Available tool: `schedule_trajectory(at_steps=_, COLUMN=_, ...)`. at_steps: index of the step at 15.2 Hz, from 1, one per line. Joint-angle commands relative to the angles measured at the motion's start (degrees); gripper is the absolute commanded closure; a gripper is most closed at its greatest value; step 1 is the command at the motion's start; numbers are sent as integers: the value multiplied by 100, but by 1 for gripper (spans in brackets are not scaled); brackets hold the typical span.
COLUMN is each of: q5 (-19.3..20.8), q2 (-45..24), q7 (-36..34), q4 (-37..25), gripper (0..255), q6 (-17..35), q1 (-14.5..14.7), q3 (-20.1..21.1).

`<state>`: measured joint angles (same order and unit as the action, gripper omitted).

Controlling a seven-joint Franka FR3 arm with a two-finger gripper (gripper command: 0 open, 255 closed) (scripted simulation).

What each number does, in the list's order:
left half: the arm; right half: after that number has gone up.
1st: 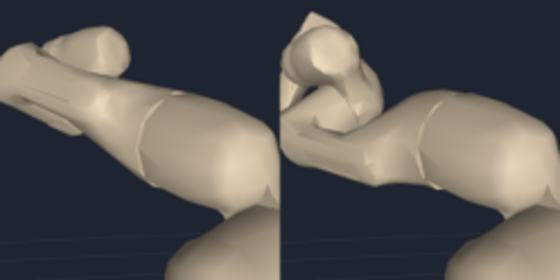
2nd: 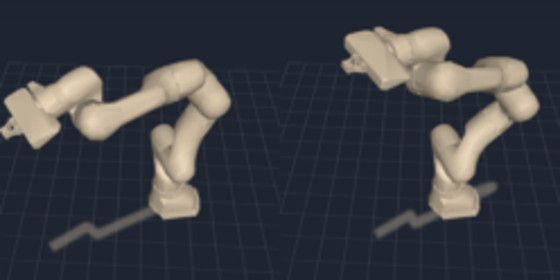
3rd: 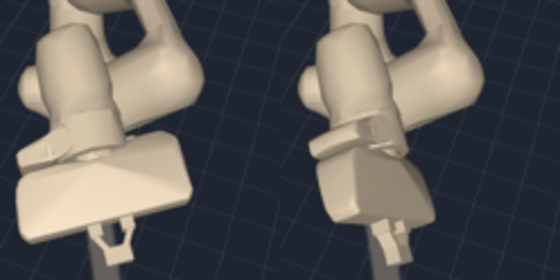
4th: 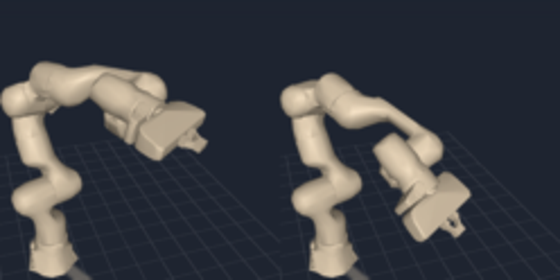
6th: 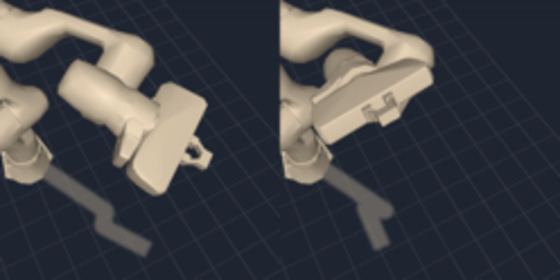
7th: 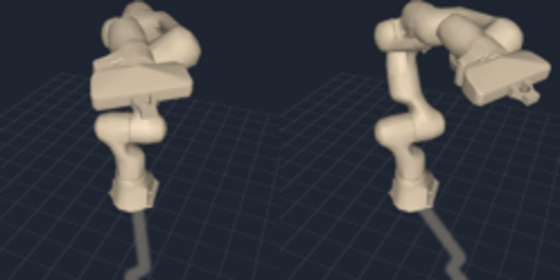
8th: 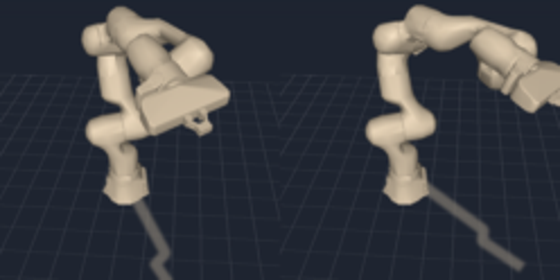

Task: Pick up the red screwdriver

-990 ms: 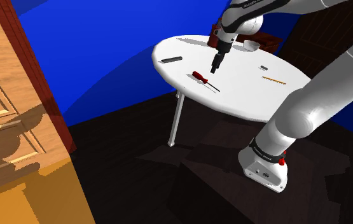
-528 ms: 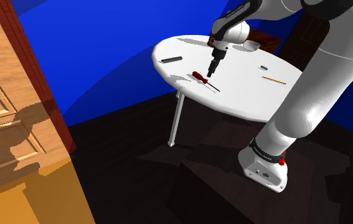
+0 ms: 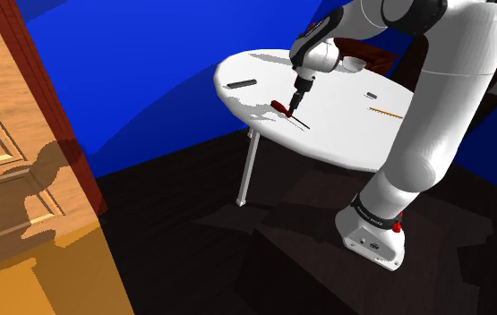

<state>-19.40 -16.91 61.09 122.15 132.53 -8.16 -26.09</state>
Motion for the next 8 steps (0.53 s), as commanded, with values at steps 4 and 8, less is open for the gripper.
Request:
schedule_trajectory(at_steps=4, q5=-222, q2=-274, q7=173, q4=27, gripper=0, q6=259, q1=-70, q3=99)
schedule_trajectory(at_steps=8, q5=-226, q2=-290, q7=175, q4=7, gripper=255, q6=252, q1=-74, q3=102)
